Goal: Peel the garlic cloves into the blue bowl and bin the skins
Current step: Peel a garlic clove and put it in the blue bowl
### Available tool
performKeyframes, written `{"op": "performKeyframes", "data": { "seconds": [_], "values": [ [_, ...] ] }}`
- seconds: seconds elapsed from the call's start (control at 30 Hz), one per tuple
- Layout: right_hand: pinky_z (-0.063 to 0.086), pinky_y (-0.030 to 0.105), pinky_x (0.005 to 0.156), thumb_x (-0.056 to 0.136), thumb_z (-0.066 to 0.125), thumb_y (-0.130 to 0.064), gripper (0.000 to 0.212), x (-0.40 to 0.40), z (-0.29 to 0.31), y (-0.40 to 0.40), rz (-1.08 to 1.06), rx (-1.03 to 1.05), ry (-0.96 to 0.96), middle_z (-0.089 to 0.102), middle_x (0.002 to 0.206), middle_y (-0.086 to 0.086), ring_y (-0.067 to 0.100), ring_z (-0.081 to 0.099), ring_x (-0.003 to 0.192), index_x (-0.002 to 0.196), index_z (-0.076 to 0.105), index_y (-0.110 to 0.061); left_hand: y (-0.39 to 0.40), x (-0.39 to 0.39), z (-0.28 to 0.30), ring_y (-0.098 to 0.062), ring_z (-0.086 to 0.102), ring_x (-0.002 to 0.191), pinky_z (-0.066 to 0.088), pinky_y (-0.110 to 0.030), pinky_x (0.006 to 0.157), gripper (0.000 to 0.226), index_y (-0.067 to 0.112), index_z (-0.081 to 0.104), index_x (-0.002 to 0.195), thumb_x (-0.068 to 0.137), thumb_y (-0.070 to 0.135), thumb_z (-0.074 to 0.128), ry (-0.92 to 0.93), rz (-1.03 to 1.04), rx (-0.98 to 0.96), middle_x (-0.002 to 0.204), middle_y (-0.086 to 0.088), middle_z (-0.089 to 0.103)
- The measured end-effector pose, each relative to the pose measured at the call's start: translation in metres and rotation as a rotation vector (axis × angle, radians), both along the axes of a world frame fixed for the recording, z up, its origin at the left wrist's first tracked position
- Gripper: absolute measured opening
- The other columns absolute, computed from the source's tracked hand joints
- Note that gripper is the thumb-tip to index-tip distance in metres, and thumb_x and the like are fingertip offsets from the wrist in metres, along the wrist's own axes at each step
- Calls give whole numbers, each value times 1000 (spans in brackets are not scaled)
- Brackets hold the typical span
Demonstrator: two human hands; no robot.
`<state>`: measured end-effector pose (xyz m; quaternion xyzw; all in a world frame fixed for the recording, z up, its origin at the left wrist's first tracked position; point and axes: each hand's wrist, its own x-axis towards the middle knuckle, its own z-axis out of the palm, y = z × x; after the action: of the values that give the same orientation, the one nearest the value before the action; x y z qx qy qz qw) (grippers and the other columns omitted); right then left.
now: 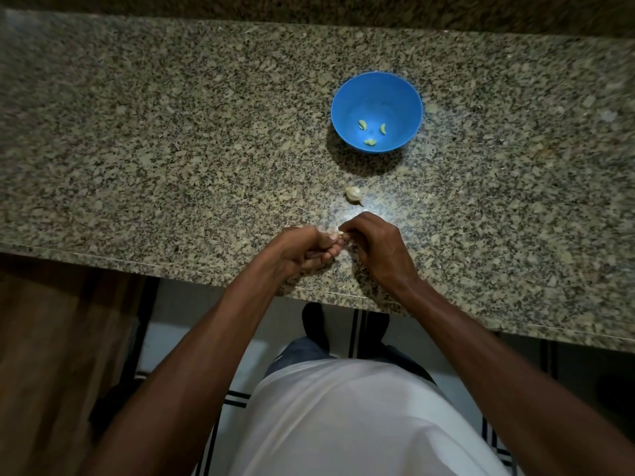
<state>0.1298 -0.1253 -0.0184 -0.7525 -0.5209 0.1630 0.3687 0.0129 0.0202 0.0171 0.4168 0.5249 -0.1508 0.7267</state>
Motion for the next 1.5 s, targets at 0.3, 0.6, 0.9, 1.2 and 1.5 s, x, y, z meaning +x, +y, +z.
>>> {"op": "performKeyframes", "data": {
  "seconds": [0.3,0.6,0.9,1.2,1.5],
  "values": [
    [58,33,77,91,74,3,22,-5,-4,-9,29,-13,-40,71,105,9,22,68,91,113,74,-2,-5,3,2,-13,67,56,52,-19,52,17,-3,78,91,96,13,73,114,-176,295,80,-11,77],
    [53,20,82,89,71,14,27,2,2,-3,-2,53,-25,69,103,8,19,66,92,110,72,-3,0,2,10,-12,66,70,57,-18,63,18,-1,73,94,101,-1,57,-6,38,-44,82,-9,74],
    [56,31,79,92,70,9,22,6,-2,-1,43,59,-69,68,105,10,22,66,93,110,70,-2,0,-5,4,-10,69,62,57,-14,59,16,-4,74,93,97,-4,59,-93,249,-270,80,-8,73],
    [65,37,81,92,78,-10,27,25,12,8,-306,-149,1285,78,107,22,33,76,98,117,74,0,-3,-11,-5,-3,71,74,60,-23,69,11,11,82,103,93,11,75,-272,-392,1076,89,2,79],
    [65,37,81,85,82,-1,9,32,15,19,-306,-250,1151,79,93,22,29,74,83,93,79,3,-7,-7,-12,-13,63,62,58,-37,57,16,10,82,91,89,6,67,-379,-512,1391,77,1,74]
  ]
}}
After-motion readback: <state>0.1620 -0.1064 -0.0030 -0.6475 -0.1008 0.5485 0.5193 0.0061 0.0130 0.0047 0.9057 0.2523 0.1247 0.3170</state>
